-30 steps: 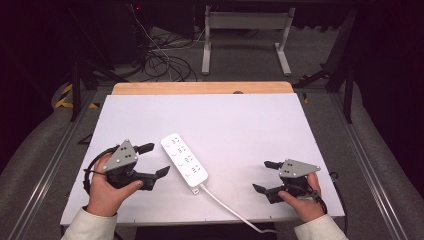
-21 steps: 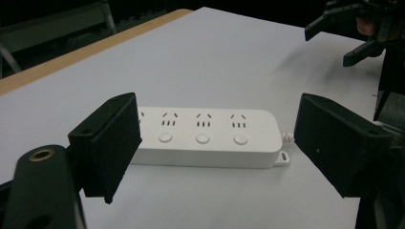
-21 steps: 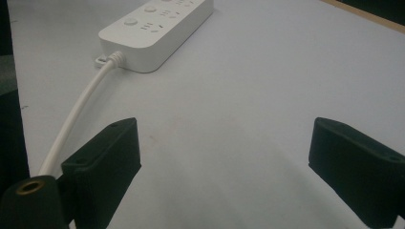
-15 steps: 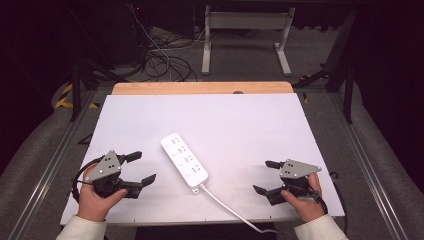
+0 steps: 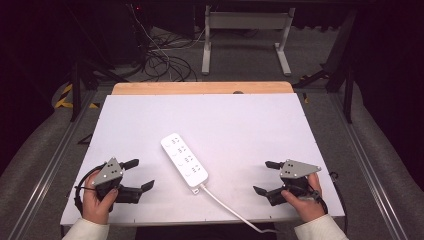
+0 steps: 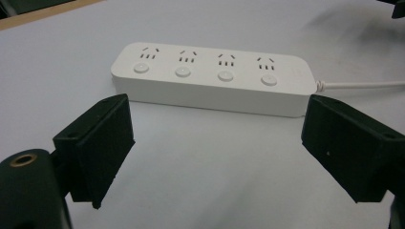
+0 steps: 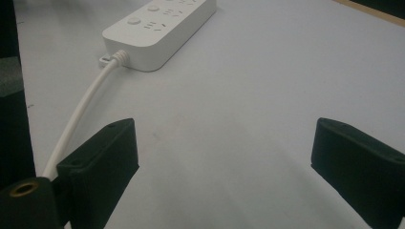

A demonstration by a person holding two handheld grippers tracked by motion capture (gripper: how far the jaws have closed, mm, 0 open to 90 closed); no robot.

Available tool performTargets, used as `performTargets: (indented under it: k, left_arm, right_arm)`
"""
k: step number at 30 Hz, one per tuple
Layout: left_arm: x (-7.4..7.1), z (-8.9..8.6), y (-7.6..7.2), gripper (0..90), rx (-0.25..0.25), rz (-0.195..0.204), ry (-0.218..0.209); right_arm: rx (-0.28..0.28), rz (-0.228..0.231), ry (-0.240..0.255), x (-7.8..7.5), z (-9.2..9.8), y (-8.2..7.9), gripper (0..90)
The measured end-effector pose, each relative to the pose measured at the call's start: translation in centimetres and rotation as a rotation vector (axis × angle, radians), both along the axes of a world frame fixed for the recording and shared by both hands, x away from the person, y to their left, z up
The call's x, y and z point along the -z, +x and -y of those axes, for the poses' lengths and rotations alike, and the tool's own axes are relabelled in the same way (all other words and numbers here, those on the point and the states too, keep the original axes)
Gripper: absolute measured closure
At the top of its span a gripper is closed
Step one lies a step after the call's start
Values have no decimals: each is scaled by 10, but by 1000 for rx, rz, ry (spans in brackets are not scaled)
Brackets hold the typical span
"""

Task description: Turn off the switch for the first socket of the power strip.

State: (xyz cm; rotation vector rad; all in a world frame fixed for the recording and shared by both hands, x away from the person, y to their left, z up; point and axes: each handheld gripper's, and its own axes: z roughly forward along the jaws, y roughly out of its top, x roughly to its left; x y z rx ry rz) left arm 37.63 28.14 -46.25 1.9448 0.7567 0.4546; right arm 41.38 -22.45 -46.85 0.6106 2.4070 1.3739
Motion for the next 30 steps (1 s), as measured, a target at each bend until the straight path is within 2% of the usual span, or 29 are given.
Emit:
performTargets:
  k: [7,10,12,17,20,22,30]
  left_arm:
    - [11,1,-7,95,14,13,72]
    - [16,0,-11,92,18,5,76]
    - [18,-1,-12,91,18,-8,61]
    - [13,-1,-13,91,9,26,35]
    - [11,-1,-14,86,7,6,25]
    - [9,0,-15,84,8,9,29]
    - [7,-2,-17,77,-33,28,-12]
  right_arm:
    - [5,-7,-3,1,1,0,93]
    - [5,-10,-1,2,2,1,93]
    - [5,-10,0,2,2,0,93]
    - [3,-12,-3,3,2,1,93]
    - [3,-14,-2,3,2,1,93]
    - [0,-18,-2,3,2,1,94]
    - [1,-22,-7,4,2,1,96]
